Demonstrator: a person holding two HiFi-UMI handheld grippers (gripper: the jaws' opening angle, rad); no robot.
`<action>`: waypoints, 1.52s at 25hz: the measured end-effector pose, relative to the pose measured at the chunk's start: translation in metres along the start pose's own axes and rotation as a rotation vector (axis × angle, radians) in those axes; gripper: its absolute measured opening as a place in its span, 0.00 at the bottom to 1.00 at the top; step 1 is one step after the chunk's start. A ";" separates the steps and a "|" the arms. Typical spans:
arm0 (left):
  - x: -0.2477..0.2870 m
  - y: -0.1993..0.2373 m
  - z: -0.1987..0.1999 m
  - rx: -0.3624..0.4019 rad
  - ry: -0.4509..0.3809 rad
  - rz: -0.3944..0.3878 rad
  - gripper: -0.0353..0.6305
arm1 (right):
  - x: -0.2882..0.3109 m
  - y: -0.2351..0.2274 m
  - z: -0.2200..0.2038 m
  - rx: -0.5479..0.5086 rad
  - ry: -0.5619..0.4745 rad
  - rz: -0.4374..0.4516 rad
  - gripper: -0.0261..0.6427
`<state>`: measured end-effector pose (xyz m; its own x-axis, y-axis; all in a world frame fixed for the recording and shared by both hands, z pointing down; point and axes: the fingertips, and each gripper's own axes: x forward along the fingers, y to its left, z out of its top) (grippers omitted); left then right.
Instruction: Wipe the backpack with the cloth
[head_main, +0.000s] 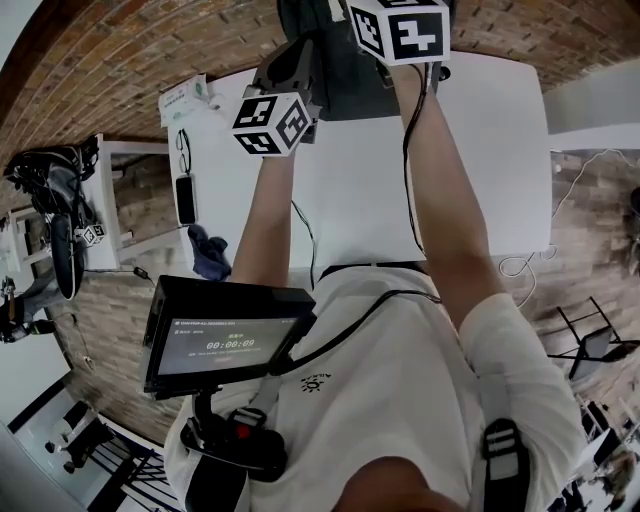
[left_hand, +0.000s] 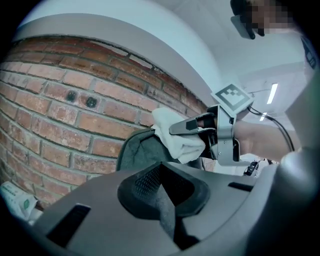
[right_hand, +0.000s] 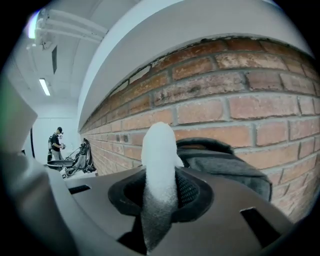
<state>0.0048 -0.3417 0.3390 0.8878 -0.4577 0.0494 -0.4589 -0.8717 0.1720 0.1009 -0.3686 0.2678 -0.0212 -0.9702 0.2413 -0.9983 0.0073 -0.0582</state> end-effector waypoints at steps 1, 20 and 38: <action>0.002 -0.003 0.001 0.000 -0.001 -0.008 0.06 | -0.003 -0.006 0.002 0.007 -0.002 -0.012 0.18; 0.026 -0.065 -0.007 0.027 0.026 -0.088 0.06 | -0.077 -0.131 0.001 -0.036 -0.017 -0.248 0.18; 0.022 -0.087 -0.016 0.025 0.041 -0.079 0.06 | -0.102 -0.140 -0.047 -0.046 -0.013 -0.242 0.18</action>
<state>0.0648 -0.2725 0.3411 0.9218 -0.3800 0.0771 -0.3875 -0.9092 0.1522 0.2399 -0.2595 0.2966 0.2191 -0.9481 0.2306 -0.9757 -0.2148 0.0438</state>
